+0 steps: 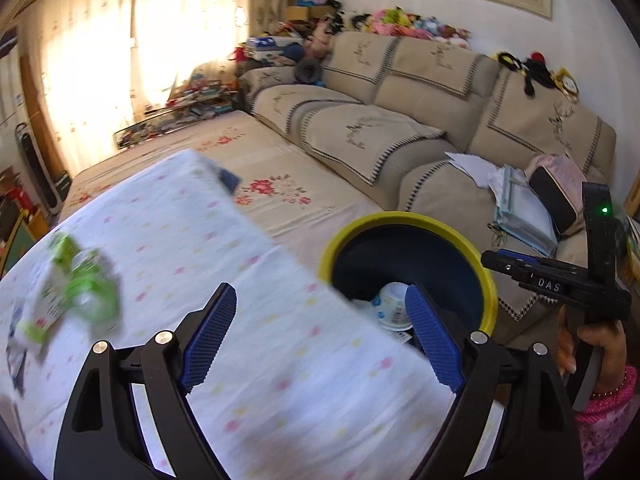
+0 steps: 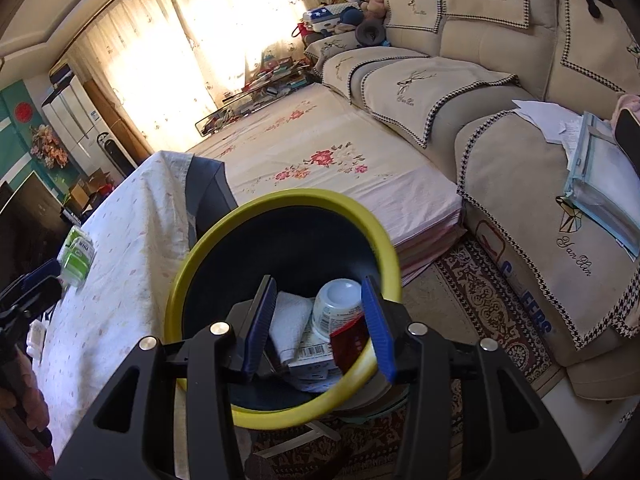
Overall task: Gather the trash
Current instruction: 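Carry the brown tray over the bin and open the left tool, then grasp the green-capped clear jar with the right tool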
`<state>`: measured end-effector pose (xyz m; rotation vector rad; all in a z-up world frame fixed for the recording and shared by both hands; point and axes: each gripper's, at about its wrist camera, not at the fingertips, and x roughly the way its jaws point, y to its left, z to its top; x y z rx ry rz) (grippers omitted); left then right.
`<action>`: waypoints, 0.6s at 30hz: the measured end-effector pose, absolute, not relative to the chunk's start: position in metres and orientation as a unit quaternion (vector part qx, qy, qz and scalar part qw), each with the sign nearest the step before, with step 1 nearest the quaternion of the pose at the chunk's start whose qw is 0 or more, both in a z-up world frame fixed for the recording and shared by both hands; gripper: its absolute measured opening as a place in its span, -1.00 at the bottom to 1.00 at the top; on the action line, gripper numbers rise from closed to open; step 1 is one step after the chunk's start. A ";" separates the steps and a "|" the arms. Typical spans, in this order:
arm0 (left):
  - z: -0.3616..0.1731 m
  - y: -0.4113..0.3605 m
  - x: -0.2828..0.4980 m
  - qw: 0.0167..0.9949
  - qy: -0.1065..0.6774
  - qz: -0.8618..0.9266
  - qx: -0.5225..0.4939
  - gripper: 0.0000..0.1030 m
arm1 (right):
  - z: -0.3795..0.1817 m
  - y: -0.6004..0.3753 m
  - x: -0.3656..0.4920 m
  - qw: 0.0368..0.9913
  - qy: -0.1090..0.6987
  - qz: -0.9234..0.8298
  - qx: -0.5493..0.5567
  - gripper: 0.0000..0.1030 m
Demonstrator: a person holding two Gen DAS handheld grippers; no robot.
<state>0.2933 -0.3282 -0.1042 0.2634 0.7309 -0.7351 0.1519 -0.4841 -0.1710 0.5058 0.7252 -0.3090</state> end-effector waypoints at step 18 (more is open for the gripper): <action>-0.134 -0.062 0.315 0.922 0.352 -0.157 0.029 0.71 | -0.129 -0.331 0.241 0.915 0.385 -0.035 0.118 -0.11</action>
